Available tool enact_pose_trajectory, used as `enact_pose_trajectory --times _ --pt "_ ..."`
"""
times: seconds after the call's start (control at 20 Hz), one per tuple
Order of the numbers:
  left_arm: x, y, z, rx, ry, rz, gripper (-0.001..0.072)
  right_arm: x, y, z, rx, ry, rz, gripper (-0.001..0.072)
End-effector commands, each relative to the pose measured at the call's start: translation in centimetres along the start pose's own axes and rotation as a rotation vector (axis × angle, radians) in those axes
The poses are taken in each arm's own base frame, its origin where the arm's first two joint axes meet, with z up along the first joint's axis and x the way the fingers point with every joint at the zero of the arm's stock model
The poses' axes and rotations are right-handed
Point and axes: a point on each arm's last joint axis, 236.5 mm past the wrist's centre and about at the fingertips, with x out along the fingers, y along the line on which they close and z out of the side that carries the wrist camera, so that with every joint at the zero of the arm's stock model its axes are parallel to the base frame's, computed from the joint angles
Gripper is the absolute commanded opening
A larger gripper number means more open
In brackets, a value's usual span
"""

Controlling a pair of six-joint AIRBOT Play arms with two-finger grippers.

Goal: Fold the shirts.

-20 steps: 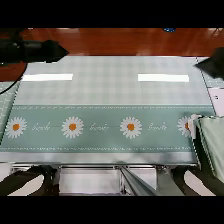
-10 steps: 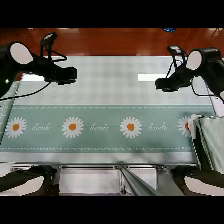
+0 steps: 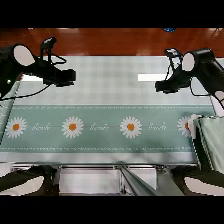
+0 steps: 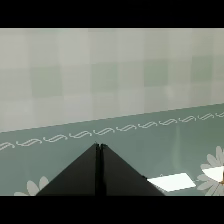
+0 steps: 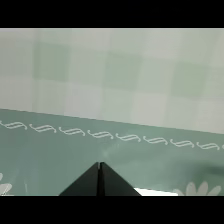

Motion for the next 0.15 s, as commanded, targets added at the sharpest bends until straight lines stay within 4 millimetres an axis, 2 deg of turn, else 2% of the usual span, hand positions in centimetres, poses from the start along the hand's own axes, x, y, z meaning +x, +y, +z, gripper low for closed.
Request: enact_pose_trajectory --times 0.0,0.1 --pt "0.02 0.09 -0.03 -0.002 0.001 0.003 0.0021 -0.02 -0.08 -0.01 -0.001 0.000 -0.004 0.0023" --pt "0.02 0.11 -0.02 -0.002 0.001 0.003 0.0021 -0.02 -0.08 -0.01 -0.001 0.000 -0.004 0.0023"
